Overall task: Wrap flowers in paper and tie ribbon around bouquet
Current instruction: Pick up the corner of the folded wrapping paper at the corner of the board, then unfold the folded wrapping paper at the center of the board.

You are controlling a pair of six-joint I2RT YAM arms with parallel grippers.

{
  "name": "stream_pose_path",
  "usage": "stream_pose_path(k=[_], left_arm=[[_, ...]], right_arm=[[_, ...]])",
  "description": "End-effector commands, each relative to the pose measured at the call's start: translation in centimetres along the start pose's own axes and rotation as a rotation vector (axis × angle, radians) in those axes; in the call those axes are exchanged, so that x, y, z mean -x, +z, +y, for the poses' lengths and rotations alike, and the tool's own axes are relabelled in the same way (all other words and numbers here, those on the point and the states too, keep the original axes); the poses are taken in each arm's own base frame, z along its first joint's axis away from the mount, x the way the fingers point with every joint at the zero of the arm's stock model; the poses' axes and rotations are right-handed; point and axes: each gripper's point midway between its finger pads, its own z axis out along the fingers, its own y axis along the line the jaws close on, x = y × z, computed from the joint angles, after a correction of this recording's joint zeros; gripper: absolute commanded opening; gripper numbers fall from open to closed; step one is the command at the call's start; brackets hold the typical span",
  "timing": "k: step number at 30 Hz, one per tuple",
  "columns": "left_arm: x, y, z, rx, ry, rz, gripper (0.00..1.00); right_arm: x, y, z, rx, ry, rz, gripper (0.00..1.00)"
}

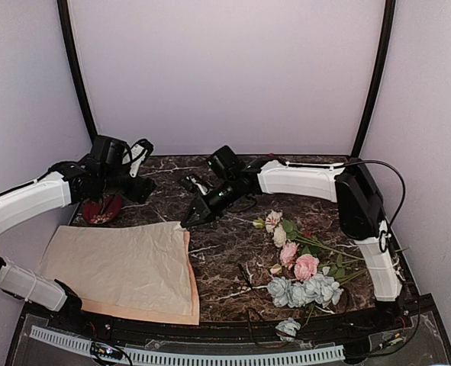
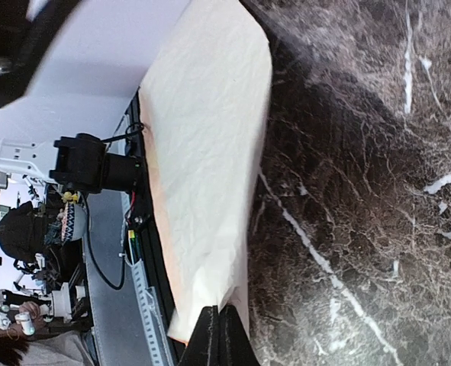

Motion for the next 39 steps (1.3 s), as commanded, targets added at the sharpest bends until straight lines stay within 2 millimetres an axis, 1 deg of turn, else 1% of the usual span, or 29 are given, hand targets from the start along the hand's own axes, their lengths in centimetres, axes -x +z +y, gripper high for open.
stream_pose_path(k=[1, 4, 7, 9, 10, 14, 16, 18, 20, 22, 23, 25, 27, 28, 30, 32, 33, 34, 35, 38, 39], left_arm=[[1.9, -2.3, 0.5, 0.001, 0.001, -0.088, 0.75], [2.7, -3.5, -0.6, -0.075, -0.035, -0.144, 0.72], [2.2, -3.8, -2.2, -0.162, -0.064, -0.132, 0.68], [1.7, -3.9, -2.9, -0.191, -0.070, -0.094, 0.65], [1.7, -4.2, -3.2, -0.200, -0.065, -0.088, 0.65], [2.8, -6.0, -4.4, -0.240, -0.038, -0.164, 0.65], [3.4, -6.8, -4.9, -0.270, -0.025, -0.214, 0.65], [3.9, -7.5, -5.6, -0.301, -0.004, -0.248, 0.65], [4.9, -8.6, -6.7, -0.339, 0.037, -0.282, 0.65], [6.4, -10.2, -8.5, -0.376, 0.103, -0.333, 0.65], [7.2, -11.0, -9.3, -0.386, 0.128, -0.363, 0.66], [9.4, -12.6, -10.8, -0.383, 0.150, -0.437, 0.70], [11.4, -13.8, -12.5, -0.393, 0.150, -0.488, 0.74], [12.1, -13.9, -13.8, -0.404, 0.140, -0.495, 0.76], [13.6, -14.1, -15.2, -0.415, 0.100, -0.506, 0.80], [14.5, -14.3, -16.5, -0.432, 0.073, -0.493, 0.92], [14.8, -14.5, -17.0, -0.437, 0.064, -0.481, 0.96], [15.1, -14.6, -17.2, -0.437, 0.052, -0.466, 0.98], [15.6, -15.0, -17.3, -0.436, 0.035, -0.462, 0.99], [15.6, -15.1, -17.1, -0.411, -0.007, -0.438, 0.99], [15.4, -14.8, -17.0, -0.400, -0.018, -0.427, 0.99]], right_arm=[[1.2, -2.5, 3.3, 0.013, -0.102, -0.080, 0.00], [0.8, -2.5, 3.0, 0.006, -0.097, -0.077, 0.00], [0.8, -2.9, 2.8, -0.023, -0.114, -0.075, 0.00], [1.1, -3.8, 2.9, -0.051, -0.127, -0.088, 0.00], [1.3, -4.5, 3.2, -0.061, -0.137, -0.099, 0.00], [2.1, -8.3, 5.0, -0.108, -0.187, -0.151, 0.00], [2.5, -10.6, 5.6, -0.161, -0.202, -0.195, 0.00], [3.2, -13.4, 6.2, -0.207, -0.200, -0.259, 0.00], [4.3, -16.1, 7.0, -0.232, -0.192, -0.344, 0.00], [5.6, -18.6, 8.0, -0.267, -0.189, -0.439, 0.00], [6.3, -19.7, 8.5, -0.291, -0.195, -0.488, 0.00], [7.5, -21.1, 9.6, -0.287, -0.185, -0.580, 0.00], [8.4, -22.3, 10.1, -0.298, -0.171, -0.663, 0.00], [8.9, -22.8, 10.1, -0.314, -0.164, -0.700, 0.00], [9.6, -23.9, 10.3, -0.351, -0.153, -0.774, 0.00], [10.2, -24.9, 10.6, -0.392, -0.149, -0.841, 0.00], [10.4, -25.4, 10.7, -0.413, -0.150, -0.870, 0.00], [10.6, -25.8, 11.0, -0.430, -0.155, -0.895, 0.00], [10.7, -26.1, 11.1, -0.447, -0.157, -0.918, 0.00], [11.0, -26.7, 11.4, -0.494, -0.166, -0.963, 0.00], [11.0, -26.7, 11.5, -0.502, -0.172, -0.971, 0.00]])
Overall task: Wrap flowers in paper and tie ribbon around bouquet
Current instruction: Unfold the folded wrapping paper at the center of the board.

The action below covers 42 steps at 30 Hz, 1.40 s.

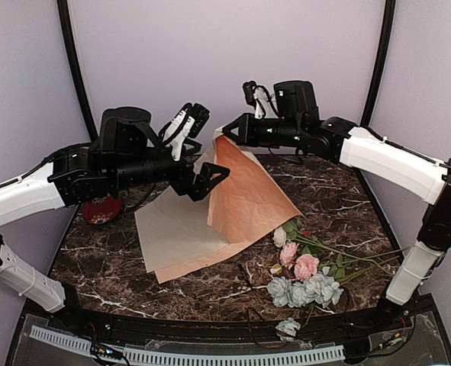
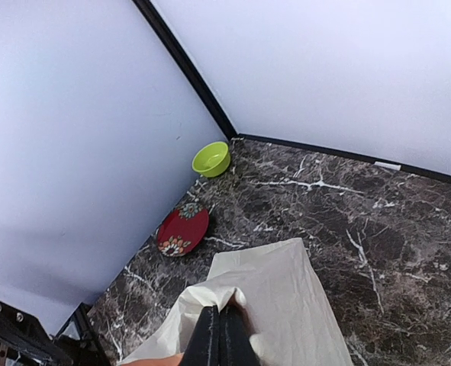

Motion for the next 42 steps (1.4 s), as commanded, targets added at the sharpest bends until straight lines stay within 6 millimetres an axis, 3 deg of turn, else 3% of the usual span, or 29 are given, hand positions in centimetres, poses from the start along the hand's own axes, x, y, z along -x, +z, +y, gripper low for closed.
stream_pose_path(k=[1, 6, 10, 15, 17, 21, 24, 27, 28, 29, 30, 34, 38, 42], left_arm=[[0.4, -0.8, 1.5, 0.100, -0.084, 0.014, 0.99], [-4.2, 0.5, 4.3, 0.300, 0.000, 0.189, 0.99], [-4.5, 1.9, 3.4, 0.253, 0.019, 0.180, 0.98], [-6.1, 3.3, 3.9, 0.292, 0.045, 0.220, 0.94], [-6.9, 3.6, 3.9, 0.288, 0.045, 0.236, 0.81], [-7.4, 3.4, 3.8, 0.269, 0.019, 0.231, 0.31], [-6.9, 3.0, 3.5, 0.242, 0.019, 0.213, 0.04], [-6.4, 2.3, 4.1, 0.270, 0.064, 0.207, 0.00], [-6.2, 2.0, 4.4, 0.285, 0.086, 0.204, 0.00], [-6.0, 1.8, 4.8, 0.301, 0.115, 0.203, 0.00], [-5.7, 1.6, 4.9, 0.302, 0.145, 0.202, 0.00], [-5.7, 1.4, 4.8, 0.282, 0.278, 0.221, 0.00], [-6.3, 1.7, 4.4, 0.242, 0.400, 0.289, 0.00], [-7.1, 1.9, 4.4, 0.221, 0.538, 0.380, 0.00]], right_arm=[[3.6, -1.3, 1.0, -0.060, -0.026, -0.178, 0.00], [3.0, -0.8, 1.4, -0.051, -0.039, -0.163, 0.00], [2.6, -0.4, 1.7, -0.040, -0.041, -0.157, 0.00], [2.4, -0.5, 2.1, -0.021, -0.039, -0.150, 0.00], [2.2, -0.7, 2.1, -0.017, -0.043, -0.144, 0.00], [1.8, -1.1, 1.9, -0.022, -0.055, -0.137, 0.00], [1.5, -1.4, 1.5, -0.030, -0.066, -0.129, 0.00], [1.1, -1.6, 0.8, -0.025, -0.102, -0.098, 0.00], [0.9, -1.8, 0.8, -0.009, -0.132, -0.078, 0.03], [0.5, -2.0, 0.7, 0.005, -0.173, -0.049, 0.20], [0.0, -2.2, 0.4, 0.008, -0.219, -0.014, 0.45], [-1.5, -4.9, -0.6, -0.037, -0.420, 0.080, 0.98], [-3.7, -7.0, -2.2, -0.088, -0.592, 0.179, 1.00], [-2.9, -8.5, -2.4, -0.135, -0.763, 0.194, 1.00]])
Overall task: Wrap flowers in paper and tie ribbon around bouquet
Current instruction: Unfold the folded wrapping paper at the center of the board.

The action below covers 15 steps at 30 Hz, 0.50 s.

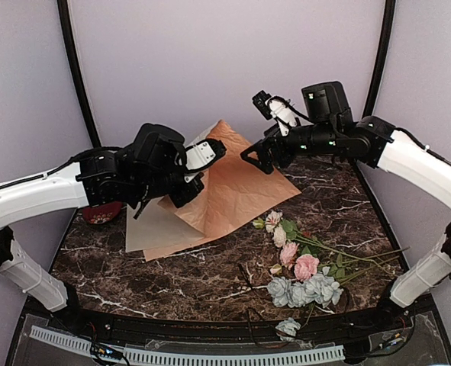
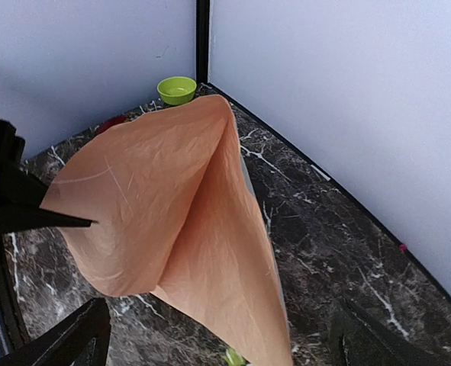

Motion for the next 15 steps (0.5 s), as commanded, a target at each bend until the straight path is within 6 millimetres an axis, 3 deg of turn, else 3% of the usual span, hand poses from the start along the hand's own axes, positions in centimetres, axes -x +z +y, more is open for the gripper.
stream_pose_path(k=[1, 5, 9, 13, 15], left_arm=[[-0.2, -0.2, 0.3, 0.000, 0.203, 0.061, 0.00], [0.1, -0.3, 0.1, -0.009, 0.273, 0.053, 0.00], [0.5, -0.6, 0.4, -0.001, 0.279, 0.035, 0.00], [0.3, -0.5, 0.6, 0.017, 0.295, 0.042, 0.00], [0.3, -0.5, 0.8, 0.030, 0.299, 0.049, 0.00]], right_arm=[[-0.1, -1.9, -0.8, -0.068, -0.283, 0.031, 1.00], [2.4, -2.9, -0.8, -0.109, -0.533, -0.099, 1.00], [3.3, -1.9, -1.8, -0.131, -0.512, -0.096, 1.00], [0.6, 0.6, -0.2, 0.012, -0.432, -0.004, 1.00], [-1.5, 2.0, -0.4, 0.021, -0.391, 0.048, 1.00]])
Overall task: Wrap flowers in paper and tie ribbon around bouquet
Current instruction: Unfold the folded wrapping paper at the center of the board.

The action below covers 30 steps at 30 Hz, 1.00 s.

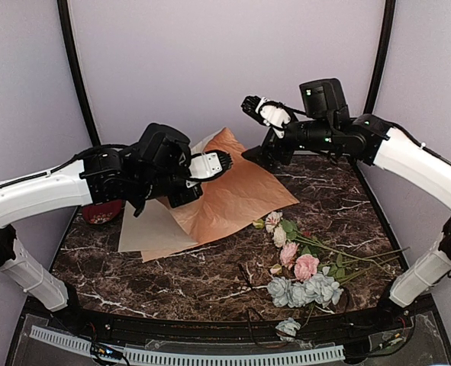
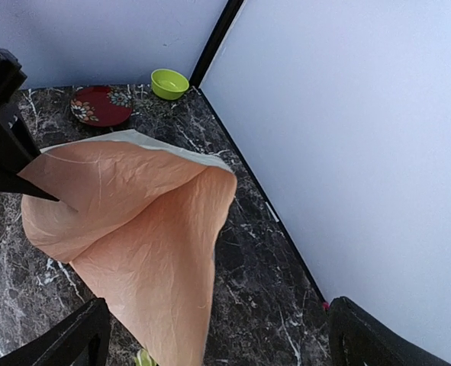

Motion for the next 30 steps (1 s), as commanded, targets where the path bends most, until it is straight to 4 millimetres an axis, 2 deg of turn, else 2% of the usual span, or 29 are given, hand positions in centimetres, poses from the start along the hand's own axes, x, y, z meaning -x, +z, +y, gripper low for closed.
stream_pose_path(k=[1, 4, 8, 15, 16, 17, 19, 21, 22, 26, 30], left_arm=[[0.5, -1.0, 1.5, 0.045, 0.024, -0.006, 0.00], [0.6, -1.6, 2.0, 0.054, 0.019, -0.008, 0.00], [1.0, -2.6, 2.7, 0.064, 0.010, -0.039, 0.00], [1.1, -3.9, 3.5, 0.082, -0.015, -0.068, 0.00], [1.1, -4.0, 3.5, 0.085, -0.016, -0.069, 0.00], [1.0, -4.0, 3.6, 0.087, -0.016, -0.068, 0.00], [0.9, -4.2, 4.0, 0.102, -0.016, -0.062, 0.00], [0.8, -4.7, 4.7, 0.129, -0.014, -0.056, 0.00], [0.7, -5.1, 5.2, 0.147, -0.015, -0.052, 0.00], [0.4, -7.5, 8.0, 0.242, -0.015, -0.038, 0.00], [0.8, -11.4, 10.6, 0.285, -0.018, -0.090, 0.00]], right_arm=[[-3.8, 2.7, 1.8, 0.074, 0.075, 0.095, 1.00], [-7.0, 3.9, 1.5, 0.050, 0.138, 0.152, 1.00], [-10.3, 4.4, -0.2, 0.028, 0.224, 0.167, 0.96], [-13.6, 5.3, 1.8, 0.138, 0.288, 0.182, 0.80], [-13.8, 5.3, 1.8, 0.142, 0.299, 0.178, 0.73], [-13.9, 5.2, 1.8, 0.149, 0.310, 0.170, 0.62], [-14.1, 5.0, 1.5, 0.152, 0.339, 0.156, 0.35], [-14.0, 4.6, 0.8, 0.132, 0.353, 0.155, 0.06], [-13.7, 4.3, 0.2, 0.112, 0.352, 0.154, 0.00], [-10.3, 1.9, -2.5, 0.044, 0.307, 0.116, 0.00], [-5.0, -2.3, -5.1, -0.016, 0.224, 0.043, 0.00]])
